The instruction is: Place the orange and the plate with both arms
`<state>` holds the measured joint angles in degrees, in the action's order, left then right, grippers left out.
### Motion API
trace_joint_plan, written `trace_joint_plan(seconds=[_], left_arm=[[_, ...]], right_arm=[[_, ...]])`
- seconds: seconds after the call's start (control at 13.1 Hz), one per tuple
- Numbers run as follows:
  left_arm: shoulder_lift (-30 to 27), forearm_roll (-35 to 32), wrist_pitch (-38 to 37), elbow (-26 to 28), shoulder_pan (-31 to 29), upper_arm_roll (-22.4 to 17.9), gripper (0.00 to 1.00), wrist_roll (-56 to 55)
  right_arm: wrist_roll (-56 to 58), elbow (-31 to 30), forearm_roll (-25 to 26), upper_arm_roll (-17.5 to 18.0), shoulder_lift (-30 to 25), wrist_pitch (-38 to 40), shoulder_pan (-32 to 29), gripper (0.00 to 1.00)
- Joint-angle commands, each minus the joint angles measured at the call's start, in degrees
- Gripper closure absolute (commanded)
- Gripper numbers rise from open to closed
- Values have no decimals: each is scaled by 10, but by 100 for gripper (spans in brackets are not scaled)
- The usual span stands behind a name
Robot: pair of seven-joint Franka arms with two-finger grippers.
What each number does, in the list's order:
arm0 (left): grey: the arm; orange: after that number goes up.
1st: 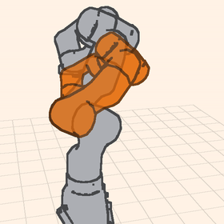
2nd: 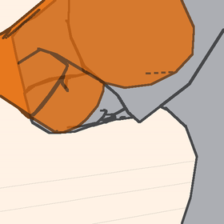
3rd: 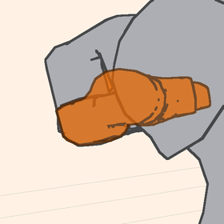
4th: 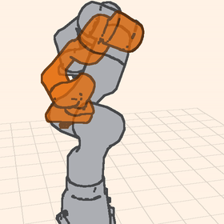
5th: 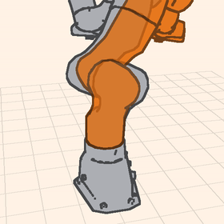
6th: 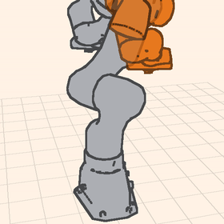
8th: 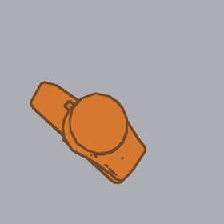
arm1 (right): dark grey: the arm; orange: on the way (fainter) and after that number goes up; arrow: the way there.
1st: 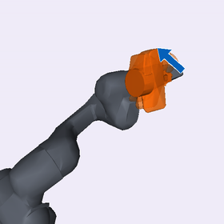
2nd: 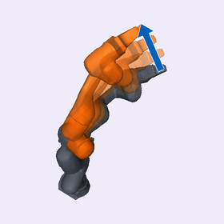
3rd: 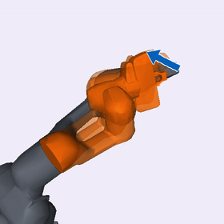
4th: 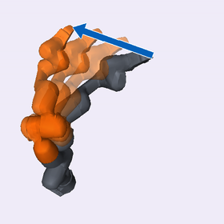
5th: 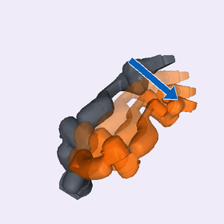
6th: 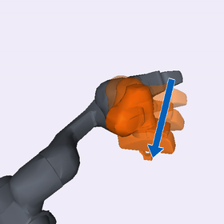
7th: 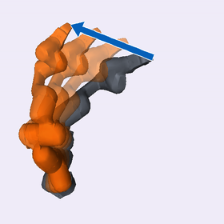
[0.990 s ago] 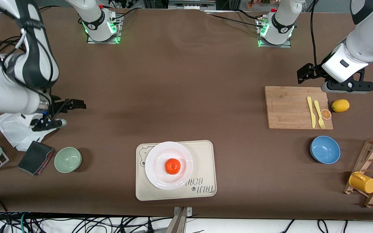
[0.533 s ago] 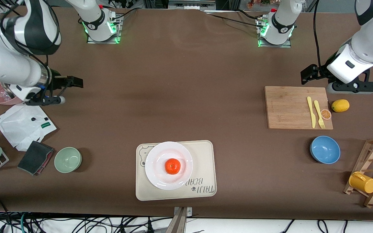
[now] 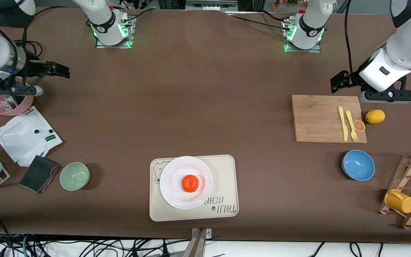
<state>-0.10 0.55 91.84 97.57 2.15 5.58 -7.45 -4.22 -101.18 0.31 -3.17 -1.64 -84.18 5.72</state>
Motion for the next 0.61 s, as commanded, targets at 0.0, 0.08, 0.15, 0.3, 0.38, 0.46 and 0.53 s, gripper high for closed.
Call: trace_joint_plan(seconds=[0.0, 0.08, 0.15, 0.3, 0.38, 0.46, 0.53], left_arm=[[8, -10, -13, -18, 0, 2, 0, 3], [6, -10, -14, -18, 0, 3, 0, 2], [6, -8, -18, -19, 0, 4, 0, 2], [6, -6, -25, -26, 0, 4, 0, 3], [7, -6, -32, -27, 0, 4, 0, 3], [7, -6, -32, -27, 0, 4, 0, 3], [7, -7, -32, -28, 0, 4, 0, 4]], right_arm=[[-3, 42, 5, 4, 3, 16, -13, 0], [-1, 48, 3, 2, 4, 10, -25, 0], [9, 48, 8, 2, 6, 9, -27, 0], [7, 54, 5, 1, 7, 8, -28, 0], [7, 70, 2, 1, 8, 9, -31, 0], [7, 77, 2, 0, 9, 12, -31, 0], [7, 85, 3, -1, 9, 8, -31, 0]])
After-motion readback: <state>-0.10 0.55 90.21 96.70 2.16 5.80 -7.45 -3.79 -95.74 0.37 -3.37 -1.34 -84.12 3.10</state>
